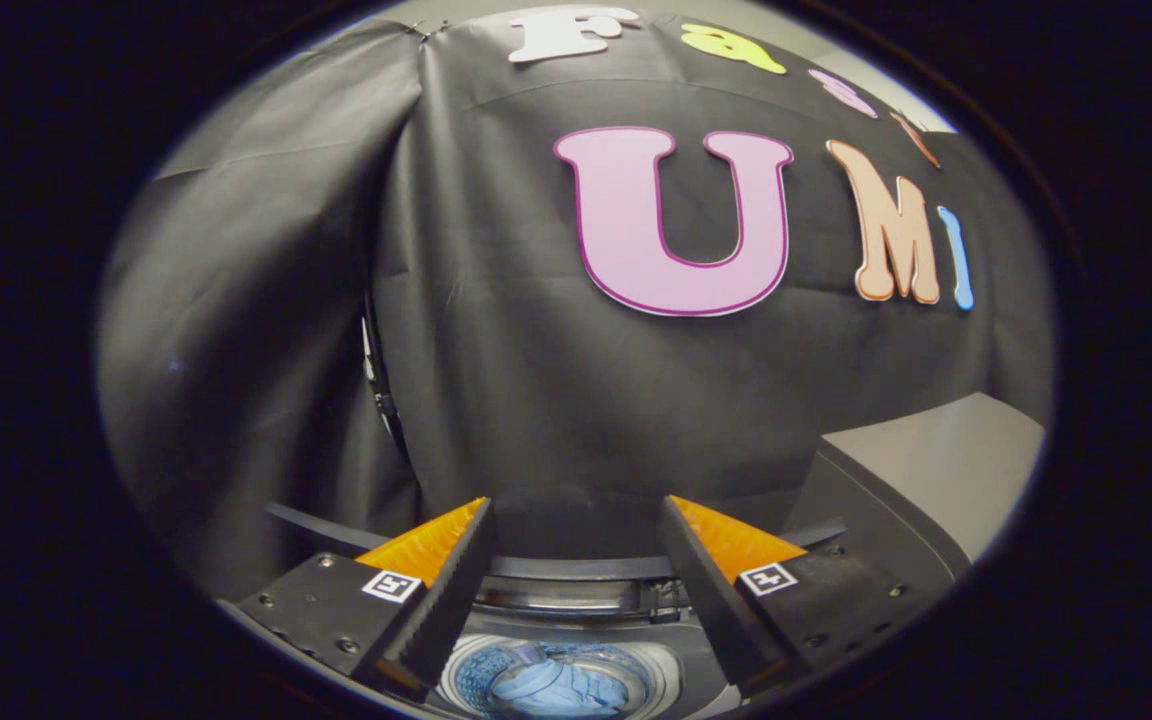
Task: Put the clothes into the washing machine and then close the washing machine lid.
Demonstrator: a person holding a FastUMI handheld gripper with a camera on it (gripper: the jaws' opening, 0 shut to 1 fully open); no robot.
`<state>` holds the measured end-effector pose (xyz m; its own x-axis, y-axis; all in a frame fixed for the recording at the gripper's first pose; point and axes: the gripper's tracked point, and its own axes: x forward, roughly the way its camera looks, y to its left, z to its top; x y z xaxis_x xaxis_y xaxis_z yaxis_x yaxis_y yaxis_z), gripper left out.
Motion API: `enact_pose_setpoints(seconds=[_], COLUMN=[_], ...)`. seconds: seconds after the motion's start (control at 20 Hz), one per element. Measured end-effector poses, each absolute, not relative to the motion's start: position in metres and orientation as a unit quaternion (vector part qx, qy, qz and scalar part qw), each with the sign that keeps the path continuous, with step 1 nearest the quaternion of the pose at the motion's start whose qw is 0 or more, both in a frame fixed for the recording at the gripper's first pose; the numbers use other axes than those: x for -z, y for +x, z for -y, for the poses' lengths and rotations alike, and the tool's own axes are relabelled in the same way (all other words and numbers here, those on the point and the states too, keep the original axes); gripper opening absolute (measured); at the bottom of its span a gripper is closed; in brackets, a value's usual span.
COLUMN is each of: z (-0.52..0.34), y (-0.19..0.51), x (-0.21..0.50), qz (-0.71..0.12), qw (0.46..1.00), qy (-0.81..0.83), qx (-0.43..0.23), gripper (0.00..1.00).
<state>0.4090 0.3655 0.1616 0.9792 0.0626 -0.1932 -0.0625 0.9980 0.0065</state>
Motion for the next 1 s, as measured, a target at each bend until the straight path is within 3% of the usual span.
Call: enact_pose_setpoints(seconds=[1.0], z=[-0.375], y=[0.359], x=[-0.131], qz=[-0.099], qw=[0.993], qy=[0.007], qx=[-0.064], gripper=[0.97])
